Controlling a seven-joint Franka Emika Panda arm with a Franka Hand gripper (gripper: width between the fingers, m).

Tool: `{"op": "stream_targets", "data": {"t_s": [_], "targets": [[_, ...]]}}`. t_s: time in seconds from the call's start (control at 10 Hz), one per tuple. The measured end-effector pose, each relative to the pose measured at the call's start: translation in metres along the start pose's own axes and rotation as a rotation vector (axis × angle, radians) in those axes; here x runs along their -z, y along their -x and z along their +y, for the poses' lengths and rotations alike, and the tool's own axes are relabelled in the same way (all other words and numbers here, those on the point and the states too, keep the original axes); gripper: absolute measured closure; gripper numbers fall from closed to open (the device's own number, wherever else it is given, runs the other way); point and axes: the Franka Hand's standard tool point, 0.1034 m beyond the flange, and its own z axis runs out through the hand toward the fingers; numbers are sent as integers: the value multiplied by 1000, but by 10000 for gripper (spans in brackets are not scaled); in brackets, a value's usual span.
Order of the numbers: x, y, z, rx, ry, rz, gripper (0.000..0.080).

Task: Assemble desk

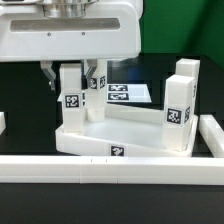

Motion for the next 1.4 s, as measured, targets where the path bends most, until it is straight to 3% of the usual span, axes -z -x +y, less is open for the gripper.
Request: {"op": "stream_targets", "data": {"t_s": [0.2, 0.5, 0.8, 1.0, 1.4], "targets": [[0, 0, 0, -13, 0, 0, 511], [0, 0, 0, -249, -3, 0, 511], [-1, 0, 1, -579, -29, 3, 511], [-1, 0, 3, -808, -61, 1, 510], [-1, 1, 5, -1152, -69, -17, 509]]}}
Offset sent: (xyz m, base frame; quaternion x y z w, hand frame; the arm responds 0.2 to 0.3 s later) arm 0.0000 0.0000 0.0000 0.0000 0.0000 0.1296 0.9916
